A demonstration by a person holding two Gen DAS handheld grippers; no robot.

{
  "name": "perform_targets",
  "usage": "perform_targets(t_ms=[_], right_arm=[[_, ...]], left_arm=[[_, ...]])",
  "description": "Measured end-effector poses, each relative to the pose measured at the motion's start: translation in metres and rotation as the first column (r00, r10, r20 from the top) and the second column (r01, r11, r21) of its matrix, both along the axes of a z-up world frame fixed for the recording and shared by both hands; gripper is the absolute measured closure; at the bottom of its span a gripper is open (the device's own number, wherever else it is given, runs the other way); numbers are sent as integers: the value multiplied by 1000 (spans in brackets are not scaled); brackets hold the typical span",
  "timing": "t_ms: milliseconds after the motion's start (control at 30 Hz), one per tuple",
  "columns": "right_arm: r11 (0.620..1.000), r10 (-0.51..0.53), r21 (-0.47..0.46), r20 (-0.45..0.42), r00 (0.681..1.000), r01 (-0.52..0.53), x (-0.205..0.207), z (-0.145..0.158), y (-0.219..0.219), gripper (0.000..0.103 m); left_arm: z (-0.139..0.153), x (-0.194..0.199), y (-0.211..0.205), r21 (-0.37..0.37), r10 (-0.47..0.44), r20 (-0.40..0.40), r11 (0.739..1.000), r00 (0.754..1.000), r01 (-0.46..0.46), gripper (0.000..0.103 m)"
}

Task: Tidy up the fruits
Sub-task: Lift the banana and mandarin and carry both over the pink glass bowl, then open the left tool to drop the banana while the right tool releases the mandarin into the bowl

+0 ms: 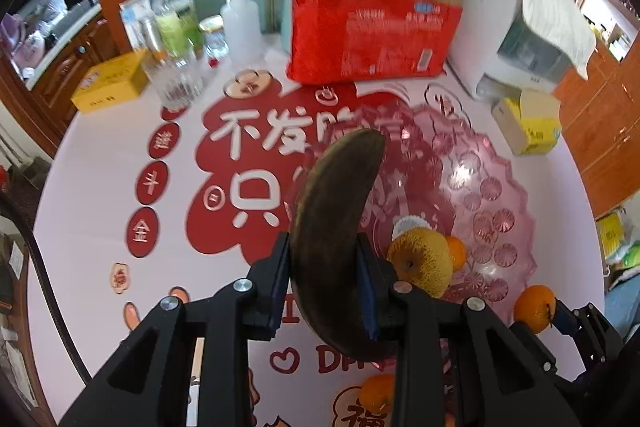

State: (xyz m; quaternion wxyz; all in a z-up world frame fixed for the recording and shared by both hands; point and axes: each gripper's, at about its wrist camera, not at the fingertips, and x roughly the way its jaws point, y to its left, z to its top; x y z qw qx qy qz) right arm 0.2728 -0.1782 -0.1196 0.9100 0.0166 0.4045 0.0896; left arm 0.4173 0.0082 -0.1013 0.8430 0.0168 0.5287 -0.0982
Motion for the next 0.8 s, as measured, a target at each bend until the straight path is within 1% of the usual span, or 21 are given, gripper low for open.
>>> perform_targets(t_ms=[167,300,367,433,500,533,567,633,667,733,800], right_arm=[[1000,18,4,-53,998,-18,10,-13,1,64],[1000,13,19,-84,996,-12,15,-22,0,63],[1000,9,31,-87,996,-6,16,-23,-2,63],[999,0,46,-96,995,4,18,-25,-5,63],[998,-11,57,-107,994,17,19,-26,-7,60],[997,-17,70,-107,994,24,19,-25,-9,56],[996,-20,82,-108,994,29,19,-25,-10,48],[992,-29,118,-123,992,44,18,-24,-14,40],[990,-37,130,-129,991,54,17,-23,-15,39],[987,-45,144,-144,988,66,15,-22,-16,39],[985,-56,150,-154,986,79,9,-19,-17,39]], left_arm=[[-21,7,-11,-8,-30,-47,1000,998,30,74],[-28,12,-14,-17,-21,-63,1000,998,20,73],[-24,12,-13,-41,-17,-34,999,999,16,65],[-19,10,-13,-58,-18,-19,998,1000,17,41],[-17,7,-12,-47,-17,-22,999,1000,16,36],[-16,6,-11,-42,-10,-26,999,1000,9,35],[-16,4,-8,-40,4,-32,999,999,-5,34],[-14,0,-2,-45,28,-43,999,999,-30,31],[-13,-3,1,-50,39,-50,998,998,-42,31],[-9,-9,7,-56,52,-65,997,997,-56,26],[-1,-17,13,-81,55,-71,995,996,-61,23]])
